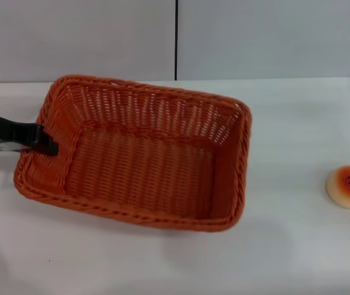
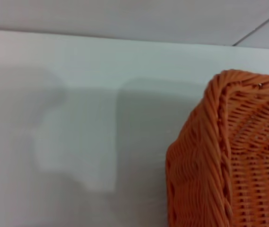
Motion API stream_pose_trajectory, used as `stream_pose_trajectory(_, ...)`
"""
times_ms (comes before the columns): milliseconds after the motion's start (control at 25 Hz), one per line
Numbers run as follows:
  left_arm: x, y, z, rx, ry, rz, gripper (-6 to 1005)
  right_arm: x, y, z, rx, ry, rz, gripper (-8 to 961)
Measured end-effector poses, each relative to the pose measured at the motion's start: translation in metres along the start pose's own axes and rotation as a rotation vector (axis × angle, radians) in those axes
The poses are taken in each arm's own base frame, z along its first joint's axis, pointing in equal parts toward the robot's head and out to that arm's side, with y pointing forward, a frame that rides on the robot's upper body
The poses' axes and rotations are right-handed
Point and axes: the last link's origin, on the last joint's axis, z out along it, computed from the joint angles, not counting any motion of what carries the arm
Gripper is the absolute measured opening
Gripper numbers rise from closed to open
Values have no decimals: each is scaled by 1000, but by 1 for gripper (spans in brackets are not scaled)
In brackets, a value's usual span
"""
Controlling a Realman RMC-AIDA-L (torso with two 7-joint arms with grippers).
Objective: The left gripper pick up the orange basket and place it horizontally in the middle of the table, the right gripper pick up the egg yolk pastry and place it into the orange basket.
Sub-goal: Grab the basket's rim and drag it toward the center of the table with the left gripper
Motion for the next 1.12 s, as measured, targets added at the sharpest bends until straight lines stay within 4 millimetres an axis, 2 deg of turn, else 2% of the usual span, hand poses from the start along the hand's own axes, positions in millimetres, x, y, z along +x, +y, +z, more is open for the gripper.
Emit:
stream_pose_trajectory(560, -8, 5, 1, -38, -16, -29, 145, 0, -1, -2, 2, 0, 0, 588)
stream_pose_trajectory(1120, -17, -6, 1, -39, -4, -90, 146, 1, -2, -6, 9, 3, 0, 581)
